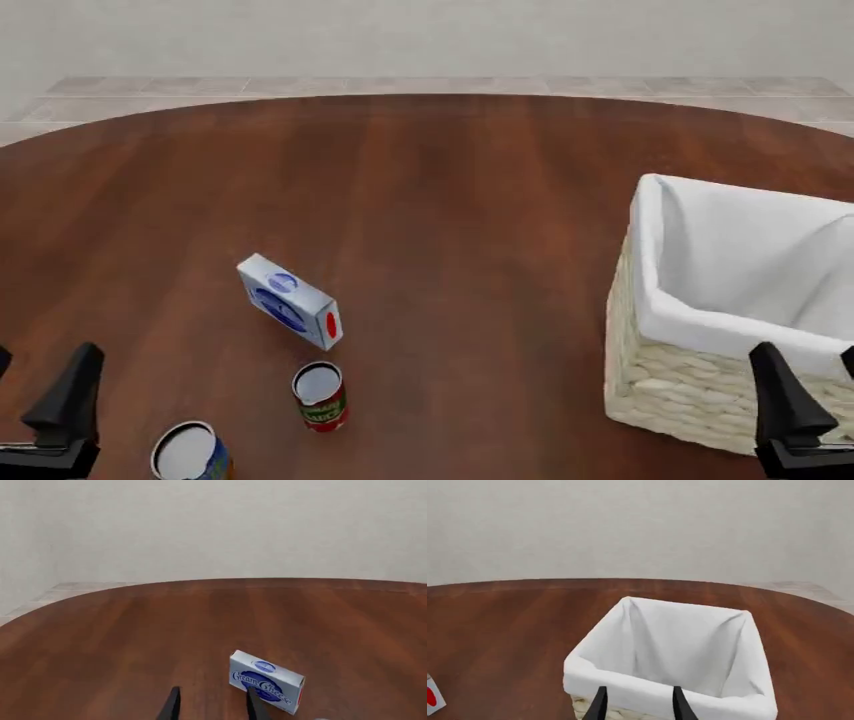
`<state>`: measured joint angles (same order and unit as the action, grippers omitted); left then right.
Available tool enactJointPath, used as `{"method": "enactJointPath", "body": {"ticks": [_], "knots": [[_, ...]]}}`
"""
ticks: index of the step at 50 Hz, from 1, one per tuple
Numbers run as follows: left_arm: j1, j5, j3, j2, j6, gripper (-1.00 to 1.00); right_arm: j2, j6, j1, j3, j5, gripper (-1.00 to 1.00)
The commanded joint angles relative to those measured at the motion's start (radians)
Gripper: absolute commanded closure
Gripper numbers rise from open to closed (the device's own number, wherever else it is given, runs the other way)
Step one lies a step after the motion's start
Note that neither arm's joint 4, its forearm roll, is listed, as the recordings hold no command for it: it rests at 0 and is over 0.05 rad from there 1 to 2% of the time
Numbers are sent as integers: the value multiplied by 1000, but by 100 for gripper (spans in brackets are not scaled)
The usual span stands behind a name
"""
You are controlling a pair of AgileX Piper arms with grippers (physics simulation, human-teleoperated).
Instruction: Pick up the cream cheese box, and put it in the basket.
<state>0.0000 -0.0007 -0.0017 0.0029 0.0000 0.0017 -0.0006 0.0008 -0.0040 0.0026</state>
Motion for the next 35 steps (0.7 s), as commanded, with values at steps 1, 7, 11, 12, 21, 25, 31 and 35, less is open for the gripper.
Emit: {"method": "enactJointPath", "body": {"ticks": [1, 7, 11, 12, 21, 25, 31, 35], "knots": [[0, -1, -3, 5, 0, -100, 0, -4, 1, -5, 3, -100], [0, -1, -3, 5, 0, -100, -1, -7, 1, -13, 8, -100], [0, -1, -3, 5, 0, -100, 0, -6, -2, -22, 17, -100], [0, -1, -3, 5, 0, -100, 0, -7, -3, -25, 20, -100], [0, -1, -3, 5, 0, -100, -2, -27, -4, -72, 70, -100], [0, -1, -3, 5, 0, -100, -1, -36, 2, -118, 102, -100], [0, -1, -3, 5, 0, -100, -2, -50, 7, -208, 166, -100], [0, -1, -3, 5, 0, -100, -2, -58, 3, -257, 207, -100]]}}
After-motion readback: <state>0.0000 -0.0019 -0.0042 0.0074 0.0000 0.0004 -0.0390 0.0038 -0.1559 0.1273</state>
